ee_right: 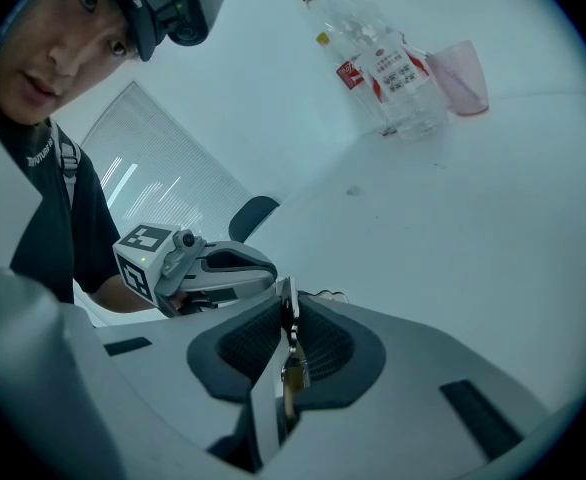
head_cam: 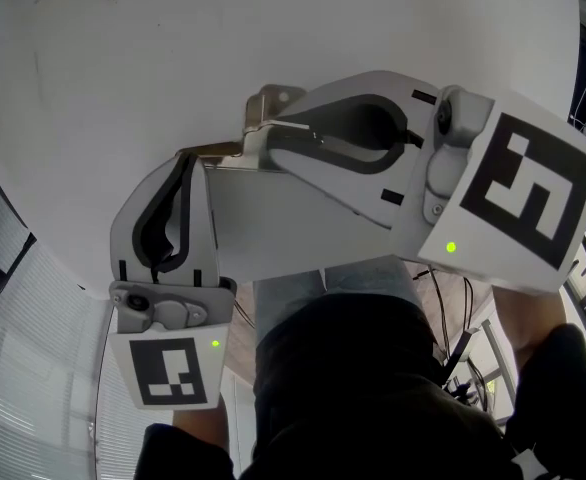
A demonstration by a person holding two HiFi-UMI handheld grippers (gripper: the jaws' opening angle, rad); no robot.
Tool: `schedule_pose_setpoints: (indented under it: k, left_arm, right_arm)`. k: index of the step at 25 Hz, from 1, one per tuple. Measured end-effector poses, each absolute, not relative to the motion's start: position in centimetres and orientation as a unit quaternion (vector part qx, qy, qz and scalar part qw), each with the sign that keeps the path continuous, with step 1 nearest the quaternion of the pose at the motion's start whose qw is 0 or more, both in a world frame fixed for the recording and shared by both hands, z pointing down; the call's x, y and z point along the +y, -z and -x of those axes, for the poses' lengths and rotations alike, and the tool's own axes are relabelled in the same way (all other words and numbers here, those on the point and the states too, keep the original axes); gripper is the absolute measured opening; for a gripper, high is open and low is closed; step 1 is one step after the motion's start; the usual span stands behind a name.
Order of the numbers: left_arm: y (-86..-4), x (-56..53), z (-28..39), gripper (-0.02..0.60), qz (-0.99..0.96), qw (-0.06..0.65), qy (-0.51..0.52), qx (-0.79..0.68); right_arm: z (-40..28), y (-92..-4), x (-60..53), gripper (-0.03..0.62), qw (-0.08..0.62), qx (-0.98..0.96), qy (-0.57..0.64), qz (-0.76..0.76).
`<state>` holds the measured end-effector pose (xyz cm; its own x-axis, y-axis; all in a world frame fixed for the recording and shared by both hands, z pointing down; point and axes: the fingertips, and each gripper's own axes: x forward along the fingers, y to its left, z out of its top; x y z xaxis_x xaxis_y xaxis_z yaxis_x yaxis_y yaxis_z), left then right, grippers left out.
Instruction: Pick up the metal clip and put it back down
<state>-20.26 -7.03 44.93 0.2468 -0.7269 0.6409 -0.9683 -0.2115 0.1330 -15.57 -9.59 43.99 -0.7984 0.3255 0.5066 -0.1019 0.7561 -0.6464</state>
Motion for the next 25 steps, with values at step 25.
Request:
schedule_pose_setpoints:
  k: [25]
  left_arm:
    - [-44.96, -7.01, 20.25, 0.021, -0.748, 0.264, -0.229, -0.565]
  right_arm:
    - [15.55, -44.04, -9.58, 0.058, 0.312, -0.884, -0.342, 0.063]
